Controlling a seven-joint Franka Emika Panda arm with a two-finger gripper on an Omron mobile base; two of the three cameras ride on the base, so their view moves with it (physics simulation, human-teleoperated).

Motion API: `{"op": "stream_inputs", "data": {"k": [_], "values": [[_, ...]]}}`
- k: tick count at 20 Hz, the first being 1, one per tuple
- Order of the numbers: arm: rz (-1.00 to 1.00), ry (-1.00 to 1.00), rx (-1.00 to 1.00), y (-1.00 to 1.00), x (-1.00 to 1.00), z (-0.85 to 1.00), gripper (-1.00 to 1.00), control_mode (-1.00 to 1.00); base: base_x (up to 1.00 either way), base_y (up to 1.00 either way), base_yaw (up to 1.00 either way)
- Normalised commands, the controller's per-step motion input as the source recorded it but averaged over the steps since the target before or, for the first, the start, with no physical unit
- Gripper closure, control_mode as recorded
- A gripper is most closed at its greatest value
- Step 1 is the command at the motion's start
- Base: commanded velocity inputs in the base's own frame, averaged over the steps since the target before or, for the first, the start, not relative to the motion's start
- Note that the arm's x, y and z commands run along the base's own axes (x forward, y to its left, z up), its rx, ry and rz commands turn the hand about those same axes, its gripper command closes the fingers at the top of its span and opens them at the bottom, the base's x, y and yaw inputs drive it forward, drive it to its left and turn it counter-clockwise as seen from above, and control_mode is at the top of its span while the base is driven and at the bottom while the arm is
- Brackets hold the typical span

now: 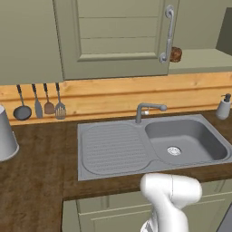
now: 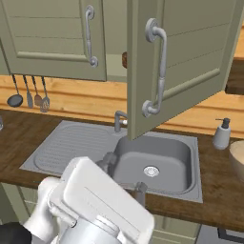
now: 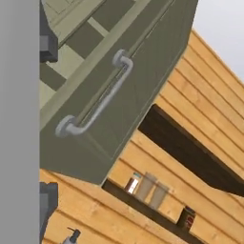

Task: Open the cabinet, pick up the bread from the cabinet and place it in the basket. Then move the basket to the dining counter.

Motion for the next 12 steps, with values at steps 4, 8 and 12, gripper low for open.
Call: {"op": "stream_inputs", "data": {"k": [4,8,12], "values": [[0.00,-0.39,-0.28,1.00,-0.43,-0.04,-1.00,-1.00,0.00,0.00,0.00],[0.00,-0.34,-0.34,1.00,-0.10,-0.05,-1.00,-1.00,0.00,0.00,0.00],[-0.02,-0.19,-0.33,1.00,0.29,0.03,-1.00,-1.00,0.00,0.00,0.00]]}}
